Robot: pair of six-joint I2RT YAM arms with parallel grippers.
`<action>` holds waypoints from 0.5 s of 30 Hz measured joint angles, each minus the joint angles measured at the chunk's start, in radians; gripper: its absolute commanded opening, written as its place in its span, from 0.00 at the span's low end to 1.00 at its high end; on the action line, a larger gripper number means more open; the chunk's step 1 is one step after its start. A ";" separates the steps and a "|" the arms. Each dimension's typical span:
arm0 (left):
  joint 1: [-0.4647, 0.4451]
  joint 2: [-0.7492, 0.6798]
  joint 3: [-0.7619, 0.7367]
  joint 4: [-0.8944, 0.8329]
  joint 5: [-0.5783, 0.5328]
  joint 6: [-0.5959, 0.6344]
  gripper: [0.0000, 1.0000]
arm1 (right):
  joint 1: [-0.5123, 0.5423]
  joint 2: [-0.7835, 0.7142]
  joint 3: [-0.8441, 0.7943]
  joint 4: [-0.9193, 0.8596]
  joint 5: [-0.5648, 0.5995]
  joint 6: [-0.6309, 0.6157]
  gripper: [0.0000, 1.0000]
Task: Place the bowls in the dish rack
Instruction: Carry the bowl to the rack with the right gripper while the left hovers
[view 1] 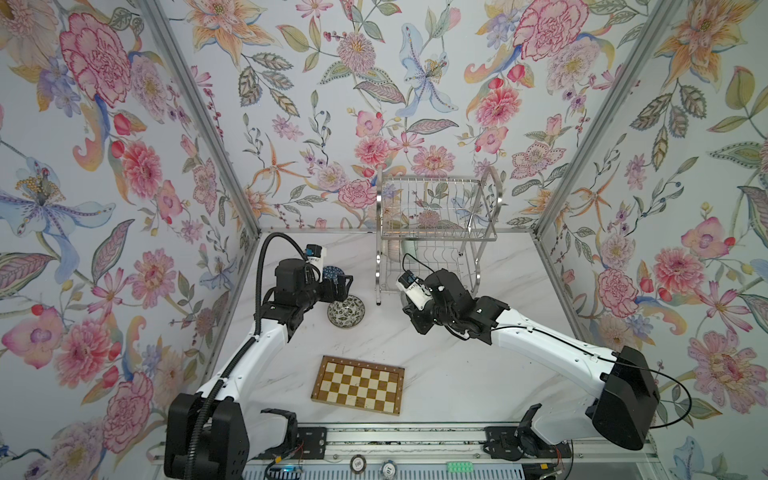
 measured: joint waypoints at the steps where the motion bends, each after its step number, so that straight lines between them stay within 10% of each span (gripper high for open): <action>1: -0.003 0.002 0.000 0.001 0.003 0.001 0.99 | -0.006 -0.005 -0.021 0.035 -0.003 0.013 0.02; 15: -0.026 0.026 0.000 0.001 0.042 0.011 0.99 | -0.063 -0.026 -0.208 0.481 0.001 0.142 0.01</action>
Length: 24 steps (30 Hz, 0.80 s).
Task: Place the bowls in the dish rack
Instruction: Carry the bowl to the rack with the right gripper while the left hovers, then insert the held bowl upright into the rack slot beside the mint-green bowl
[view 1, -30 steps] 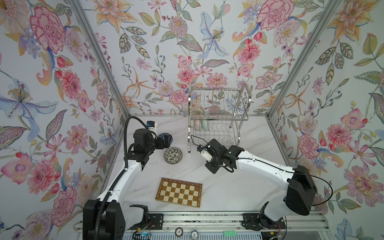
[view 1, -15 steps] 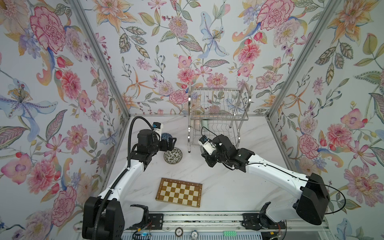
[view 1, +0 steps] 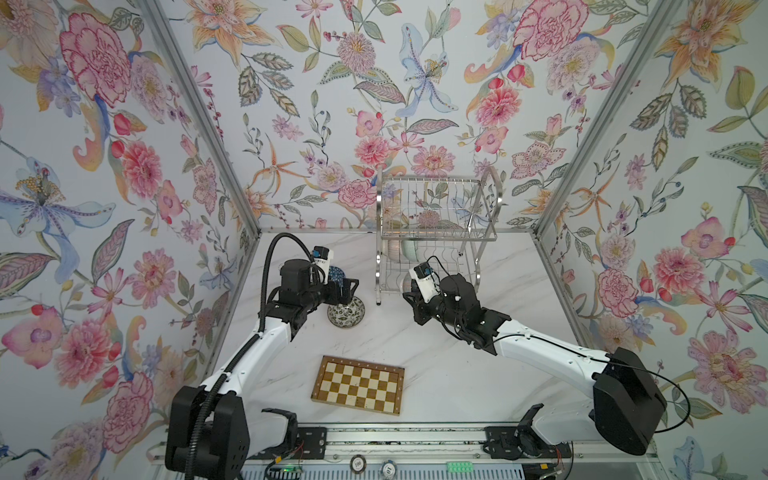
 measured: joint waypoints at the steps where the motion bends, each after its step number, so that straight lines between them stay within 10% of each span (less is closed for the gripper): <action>1: -0.002 0.000 0.000 0.000 0.002 0.003 0.99 | -0.005 -0.003 -0.013 0.025 0.000 0.008 0.01; 24: -0.044 0.011 0.000 -0.003 0.016 0.047 0.99 | -0.144 0.032 -0.202 0.549 -0.059 0.401 0.00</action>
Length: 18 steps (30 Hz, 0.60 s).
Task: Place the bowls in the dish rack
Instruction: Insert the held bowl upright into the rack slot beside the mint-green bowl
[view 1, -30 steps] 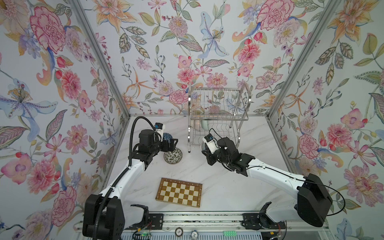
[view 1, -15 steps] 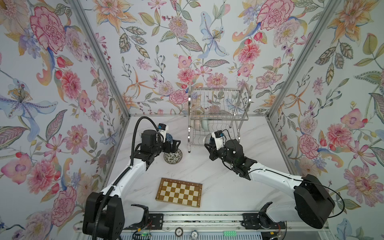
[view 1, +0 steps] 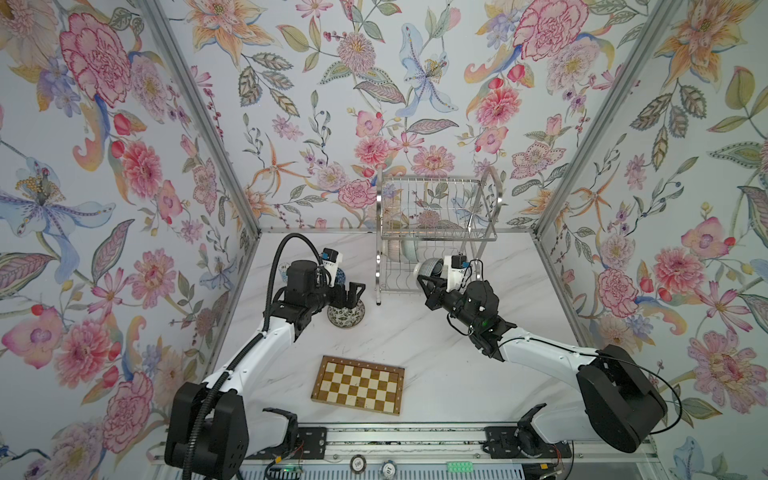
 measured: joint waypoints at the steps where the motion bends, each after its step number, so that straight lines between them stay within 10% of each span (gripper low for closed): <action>1: -0.001 0.000 0.000 0.000 0.002 0.000 0.99 | -0.003 0.011 -0.008 0.031 -0.003 0.026 0.01; 18: -0.013 0.001 0.000 0.000 0.009 0.001 0.99 | -0.077 0.186 -0.030 0.321 -0.095 0.365 0.00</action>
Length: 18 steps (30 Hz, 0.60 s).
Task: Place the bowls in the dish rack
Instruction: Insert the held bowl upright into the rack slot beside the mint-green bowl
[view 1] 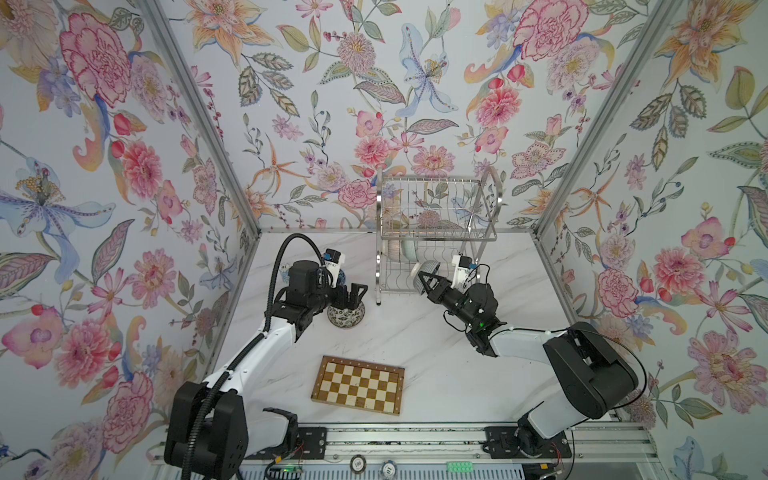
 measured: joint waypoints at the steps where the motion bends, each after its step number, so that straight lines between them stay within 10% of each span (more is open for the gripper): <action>1: -0.001 0.000 0.000 0.000 0.000 0.000 0.99 | -0.008 0.012 0.002 0.015 -0.004 0.020 0.00; 18: -0.003 0.003 0.000 -0.001 0.001 0.000 0.99 | -0.057 0.195 0.109 0.137 -0.144 0.262 0.00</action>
